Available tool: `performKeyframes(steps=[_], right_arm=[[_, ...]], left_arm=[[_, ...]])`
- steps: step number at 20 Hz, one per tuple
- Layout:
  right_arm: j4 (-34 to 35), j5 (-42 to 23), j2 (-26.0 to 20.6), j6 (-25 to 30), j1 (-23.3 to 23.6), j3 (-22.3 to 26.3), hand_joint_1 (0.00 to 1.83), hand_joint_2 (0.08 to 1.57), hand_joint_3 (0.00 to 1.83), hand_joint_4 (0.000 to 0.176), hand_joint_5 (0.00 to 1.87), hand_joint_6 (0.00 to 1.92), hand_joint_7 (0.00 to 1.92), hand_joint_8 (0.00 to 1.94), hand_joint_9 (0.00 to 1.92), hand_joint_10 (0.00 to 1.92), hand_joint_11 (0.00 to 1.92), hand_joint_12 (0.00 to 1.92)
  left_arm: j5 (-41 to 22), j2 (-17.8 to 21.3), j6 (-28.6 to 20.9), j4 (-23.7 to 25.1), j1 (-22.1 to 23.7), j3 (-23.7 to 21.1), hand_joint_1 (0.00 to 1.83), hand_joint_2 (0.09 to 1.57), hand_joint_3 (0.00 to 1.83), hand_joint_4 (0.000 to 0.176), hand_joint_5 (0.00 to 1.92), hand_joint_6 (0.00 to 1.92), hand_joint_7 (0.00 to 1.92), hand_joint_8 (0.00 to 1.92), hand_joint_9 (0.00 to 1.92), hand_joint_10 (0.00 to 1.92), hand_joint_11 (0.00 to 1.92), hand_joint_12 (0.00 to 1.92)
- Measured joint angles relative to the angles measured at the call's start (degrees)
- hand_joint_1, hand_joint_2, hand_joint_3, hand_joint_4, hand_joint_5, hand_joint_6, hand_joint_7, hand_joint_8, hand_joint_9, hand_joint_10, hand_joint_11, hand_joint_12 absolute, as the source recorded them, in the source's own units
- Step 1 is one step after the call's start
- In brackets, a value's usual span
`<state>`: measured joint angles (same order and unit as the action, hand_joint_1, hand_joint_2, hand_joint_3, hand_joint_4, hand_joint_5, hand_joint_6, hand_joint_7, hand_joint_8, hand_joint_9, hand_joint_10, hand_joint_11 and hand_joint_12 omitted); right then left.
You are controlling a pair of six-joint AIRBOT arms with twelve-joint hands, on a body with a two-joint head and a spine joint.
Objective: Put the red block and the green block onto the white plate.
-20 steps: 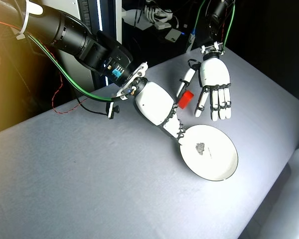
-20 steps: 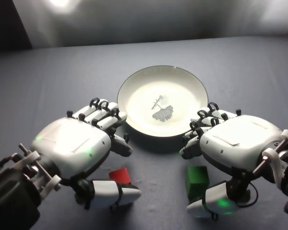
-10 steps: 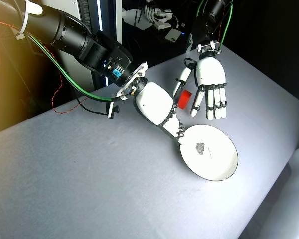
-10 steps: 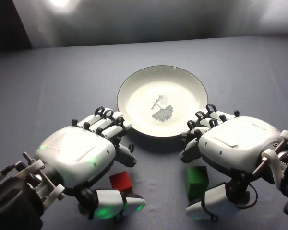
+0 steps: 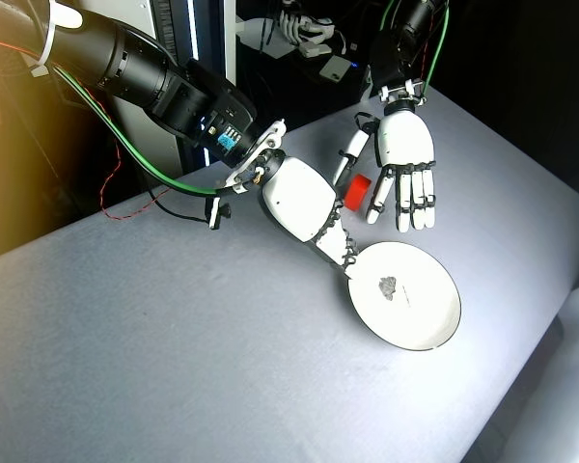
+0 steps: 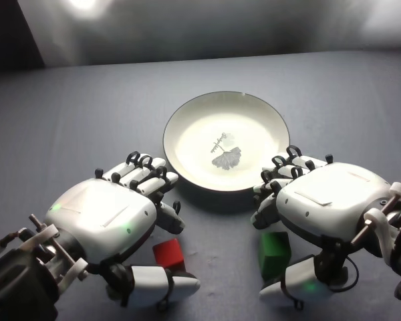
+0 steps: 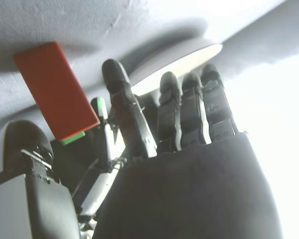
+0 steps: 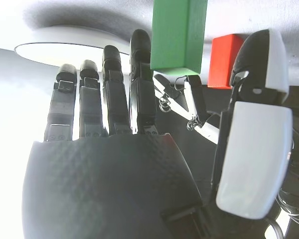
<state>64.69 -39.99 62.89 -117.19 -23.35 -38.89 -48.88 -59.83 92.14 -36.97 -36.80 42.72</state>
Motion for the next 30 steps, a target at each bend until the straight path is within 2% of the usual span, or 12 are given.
performKeyframes(steps=[4, 10, 16, 17, 18, 20, 21, 22, 24, 26, 29, 30], right_arm=[[0.0, 0.0, 0.0, 0.0, 0.0, 0.0, 0.73, 0.85, 0.01, 0.000, 0.66, 0.01, 0.28, 0.00, 0.08, 0.00, 0.00, 0.00], [0.0, 0.0, 0.0, 0.0, 0.0, 0.0, 0.75, 0.85, 0.01, 0.009, 0.68, 0.02, 0.33, 0.02, 0.08, 0.00, 0.00, 0.00], [0.0, 0.0, 0.0, 0.0, 0.0, 0.0, 0.90, 0.89, 0.00, 0.019, 0.67, 0.03, 0.20, 0.00, 0.08, 0.00, 0.01, 0.01], [0.0, 0.0, 0.0, 0.0, 0.0, 0.0, 0.91, 0.91, 0.01, 0.034, 0.65, 0.01, 0.17, 0.00, 0.10, 0.01, 0.03, 0.02], [0.0, 0.0, 0.0, 0.0, 0.0, 0.0, 0.95, 0.91, 0.00, 0.048, 0.67, 0.02, 0.15, 0.00, 0.12, 0.01, 0.04, 0.02], [0.0, 0.0, 0.0, 0.0, 0.0, 0.0, 0.96, 0.95, 0.00, 0.095, 0.72, 0.00, 0.17, 0.01, 0.14, 0.00, 0.01, 0.14], [0.0, 0.0, 0.0, 0.0, 0.0, 0.0, 1.00, 1.08, 0.01, 0.160, 0.91, 0.81, 0.21, 0.02, 0.13, 0.01, 0.00, 0.20], [0.0, 0.0, 0.0, 0.0, 0.0, 0.0, 1.01, 1.11, 0.00, 0.173, 0.96, 0.95, 0.25, 0.02, 0.16, 0.01, 0.00, 0.19], [0.0, 0.0, 0.0, -0.1, 0.0, 0.0, 1.03, 1.10, 0.00, 0.166, 1.00, 0.93, 0.29, 0.01, 0.17, 0.01, 0.00, 0.20], [0.0, 0.0, 0.0, 0.0, 0.0, 0.0, 1.03, 1.10, 0.00, 0.175, 1.00, 0.94, 0.33, 0.00, 0.21, 0.01, 0.00, 0.33], [0.0, 0.0, 0.0, -0.1, 0.1, 0.0, 1.06, 1.09, 0.00, 0.110, 1.02, 0.91, 0.38, 0.01, 0.23, 0.01, 0.00, 0.39], [0.0, 0.0, 0.0, 0.0, 0.1, 0.0, 1.06, 1.09, 0.00, 0.117, 1.03, 0.90, 0.39, 0.00, 0.24, 0.01, 0.00, 0.37]], left_arm=[[0.0, 0.0, 0.1, -0.1, 0.0, 0.0, 0.45, 1.00, 0.00, 0.086, 0.81, 0.02, 0.20, 0.02, 0.00, 0.00, 0.00, 0.00], [-0.1, 0.0, 0.4, -0.3, 0.0, -0.1, 0.40, 1.03, 0.00, 0.139, 0.82, 0.00, 0.22, 0.00, 0.05, 0.00, 0.01, 0.20], [-0.5, 0.0, 0.8, -0.4, 0.0, -0.1, 0.60, 1.06, 0.00, 0.095, 0.88, 0.02, 0.25, 0.01, 0.01, 0.00, 0.00, 0.04], [-0.5, 0.0, 0.8, -0.4, 0.0, -0.1, 0.65, 1.07, 0.00, 0.096, 0.93, 0.03, 0.26, 0.01, 0.01, 0.00, 0.01, 0.01], [-0.5, 0.0, 0.8, -0.4, 0.1, -0.1, 0.94, 1.12, 0.00, 0.160, 1.01, 0.71, 0.33, 0.01, 0.05, 0.00, 0.01, 0.03], [-0.6, 0.0, 0.9, -0.3, 0.3, 0.0, 1.03, 1.09, 0.00, 0.175, 1.04, 0.87, 0.41, 0.01, 0.13, 0.01, 0.00, 0.31], [-0.8, 0.0, 1.0, -0.4, 0.3, 0.0, 1.06, 1.05, 0.00, 0.171, 1.13, 0.74, 0.47, 0.01, 0.18, 0.02, 0.00, 0.42], [-0.8, 0.0, 1.0, -0.6, 0.3, 0.0, 1.07, 1.04, 0.00, 0.175, 1.15, 0.71, 0.47, 0.01, 0.18, 0.02, 0.00, 0.44], [-0.9, 0.0, 1.0, -0.5, 0.3, 0.0, 1.09, 1.02, 0.00, 0.141, 1.19, 0.65, 0.51, 0.01, 0.22, 0.01, 0.00, 0.57], [-0.9, 0.0, 1.0, -0.4, 0.3, -0.2, 1.06, 1.05, 0.00, 0.175, 1.12, 0.77, 0.51, 0.00, 0.23, 0.01, 0.00, 0.56], [-0.7, 0.0, 1.0, -0.7, 0.6, -0.3, 1.07, 1.04, 0.00, 0.176, 1.13, 0.74, 0.51, 0.00, 0.22, 0.00, 0.00, 0.55], [-0.8, 0.0, 1.1, -0.8, 0.6, -0.3, 1.06, 1.05, 0.00, 0.176, 1.11, 0.78, 0.49, 0.00, 0.20, 0.00, 0.00, 0.50]])
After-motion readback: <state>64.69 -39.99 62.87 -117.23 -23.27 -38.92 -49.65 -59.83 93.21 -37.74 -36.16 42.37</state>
